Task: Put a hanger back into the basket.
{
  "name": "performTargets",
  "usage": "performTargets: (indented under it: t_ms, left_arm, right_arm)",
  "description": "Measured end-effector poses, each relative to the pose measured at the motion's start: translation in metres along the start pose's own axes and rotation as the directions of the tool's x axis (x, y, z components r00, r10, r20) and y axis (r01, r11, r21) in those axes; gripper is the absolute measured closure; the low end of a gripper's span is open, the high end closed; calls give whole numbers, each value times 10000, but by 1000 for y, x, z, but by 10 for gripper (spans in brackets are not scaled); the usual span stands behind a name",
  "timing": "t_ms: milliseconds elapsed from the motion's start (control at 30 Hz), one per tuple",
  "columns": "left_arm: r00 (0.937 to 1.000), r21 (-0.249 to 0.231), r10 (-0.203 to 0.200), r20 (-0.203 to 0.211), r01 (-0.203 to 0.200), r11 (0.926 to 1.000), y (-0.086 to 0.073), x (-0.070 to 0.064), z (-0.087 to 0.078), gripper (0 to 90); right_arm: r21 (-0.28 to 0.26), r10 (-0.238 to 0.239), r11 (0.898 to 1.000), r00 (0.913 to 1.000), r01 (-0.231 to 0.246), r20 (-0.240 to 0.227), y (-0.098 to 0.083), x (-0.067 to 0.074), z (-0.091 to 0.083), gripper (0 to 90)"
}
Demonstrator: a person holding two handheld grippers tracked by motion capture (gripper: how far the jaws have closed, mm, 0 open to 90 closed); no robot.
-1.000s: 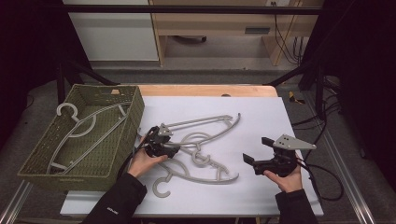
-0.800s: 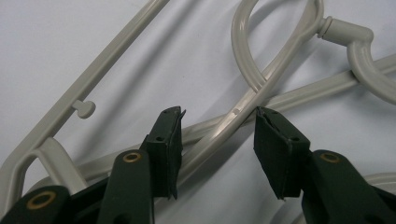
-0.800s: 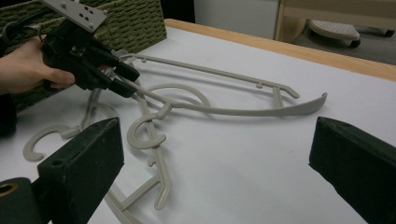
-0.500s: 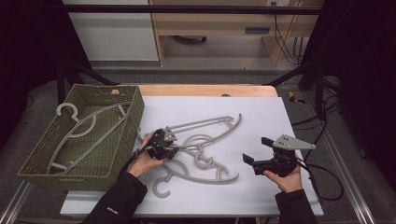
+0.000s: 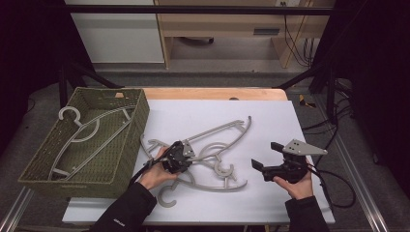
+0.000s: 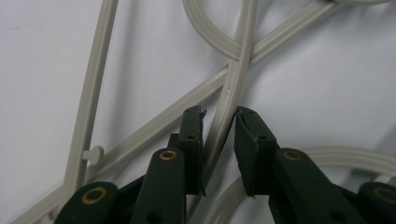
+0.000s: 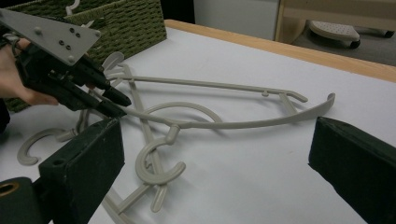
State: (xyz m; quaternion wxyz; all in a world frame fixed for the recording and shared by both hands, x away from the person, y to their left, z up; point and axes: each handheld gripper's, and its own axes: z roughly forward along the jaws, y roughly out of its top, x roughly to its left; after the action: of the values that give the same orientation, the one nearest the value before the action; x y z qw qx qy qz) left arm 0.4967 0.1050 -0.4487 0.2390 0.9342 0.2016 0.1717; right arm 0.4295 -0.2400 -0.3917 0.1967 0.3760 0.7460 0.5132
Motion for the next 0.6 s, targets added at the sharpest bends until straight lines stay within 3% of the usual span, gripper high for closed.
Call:
performTargets:
  t_ms: [133, 267, 433, 500, 533, 600]
  left_arm:
    - [9997, -377, -217, 86, 221, 9990, 12, -11, -2, 766]
    - [9970, -740, -709, 315, 730, 9946, 24, -21, -2, 806]
    - [9919, -660, -1215, 365, 1237, 9901, 31, -33, -1, 815]
    - [9892, -484, -1349, 574, 1377, 9893, 32, -34, 0, 813]
    - [9830, -512, -1629, 848, 1675, 9845, 32, -35, 4, 811]
    - [9756, -426, -1773, 1298, 1842, 9820, 32, -36, 10, 808]
  right_arm:
    - [-17, -32, 10000, 10000, 32, -5, 0, -1, 0, 38]
    - [-54, 48, 10000, 10000, -48, -2, 0, 0, -1, 39]
    - [-77, 53, 10000, 10000, -53, 29, 1, -1, -3, 41]
    - [-55, 74, 10000, 10000, -74, 66, 1, -1, -3, 42]
    - [-41, 142, 9999, 9998, -141, 108, 1, -1, -3, 43]
    - [-9, 99, 10000, 9999, -99, 127, 0, -1, -2, 45]
